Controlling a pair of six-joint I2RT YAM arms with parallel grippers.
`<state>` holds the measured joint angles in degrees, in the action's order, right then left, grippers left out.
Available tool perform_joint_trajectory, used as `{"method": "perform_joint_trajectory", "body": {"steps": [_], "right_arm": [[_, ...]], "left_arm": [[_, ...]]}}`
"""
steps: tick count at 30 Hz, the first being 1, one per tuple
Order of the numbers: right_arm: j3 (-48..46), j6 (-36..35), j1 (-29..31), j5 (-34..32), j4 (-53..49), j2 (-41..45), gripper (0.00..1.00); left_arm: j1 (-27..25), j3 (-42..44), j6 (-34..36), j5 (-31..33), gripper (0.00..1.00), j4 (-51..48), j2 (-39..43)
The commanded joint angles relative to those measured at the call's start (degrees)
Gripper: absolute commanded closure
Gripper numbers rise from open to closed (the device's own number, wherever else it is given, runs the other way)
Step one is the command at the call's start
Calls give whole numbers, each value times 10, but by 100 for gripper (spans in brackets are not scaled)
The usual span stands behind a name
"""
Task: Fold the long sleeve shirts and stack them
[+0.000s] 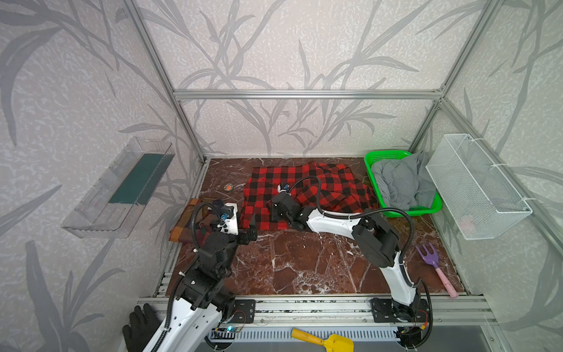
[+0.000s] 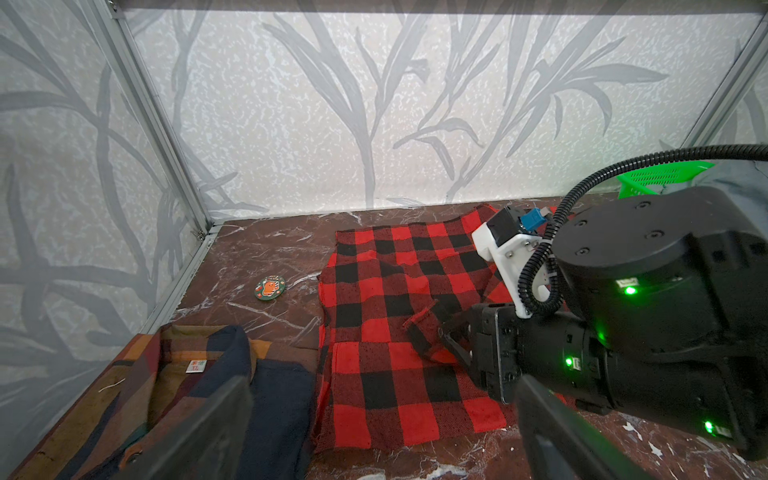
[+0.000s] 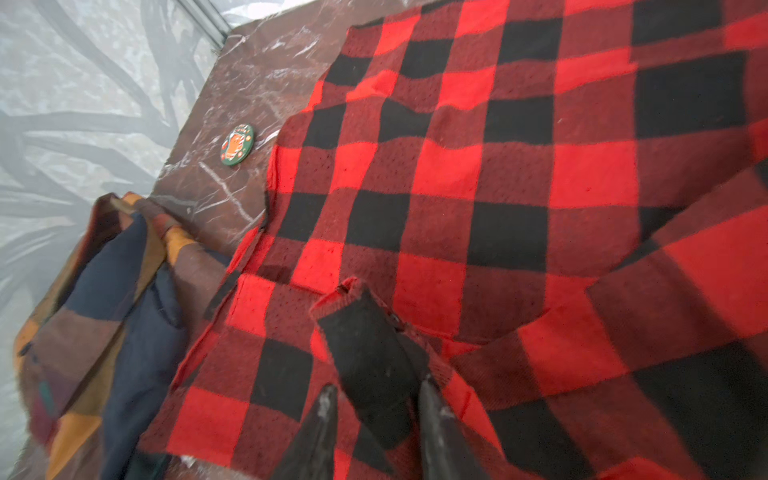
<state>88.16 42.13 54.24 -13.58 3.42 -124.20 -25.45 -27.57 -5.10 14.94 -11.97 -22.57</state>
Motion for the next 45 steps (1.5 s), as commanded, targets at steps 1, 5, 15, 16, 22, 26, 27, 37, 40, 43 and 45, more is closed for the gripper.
{"method": "perform_joint_trajectory", "body": {"steps": [1, 5, 15, 16, 22, 26, 27, 37, 40, 43, 45], "right_arm": [[-26, 24, 3, 47, 39, 35, 63], [-53, 37, 4, 73, 59, 50, 60], [-116, 15, 6, 100, 88, 105, 50], [-124, 12, 5, 102, 93, 113, 49], [-155, -12, -8, 121, 87, 158, 45], [-176, -24, -60, 121, 28, 208, 45], [-183, -23, -79, 125, 14, 221, 45], [-265, -65, -231, 169, -24, 337, 44], [-279, -86, -263, 174, -32, 360, 43], [-288, -92, -290, 193, -39, 367, 42], [-298, -91, -305, 204, -37, 371, 42]], "left_arm": [[-2, 6, 2, 10, 1, 7, 3], [-1, 5, -1, 12, 1, 5, 0], [-3, 4, -15, 17, 1, 1, -12], [-3, 4, -16, 17, 1, 1, -15], [-3, -3, -36, -7, 1, -5, -39], [-4, -13, -66, -10, 1, -17, -62], [-4, -20, -75, -19, 1, -21, -72], [-3, -87, -256, -123, 5, -64, -307], [-2, -83, -286, -118, 9, -34, -344], [-2, -97, -292, -102, 9, -37, -390], [-2, -100, -305, -108, 10, -29, -421]]}}
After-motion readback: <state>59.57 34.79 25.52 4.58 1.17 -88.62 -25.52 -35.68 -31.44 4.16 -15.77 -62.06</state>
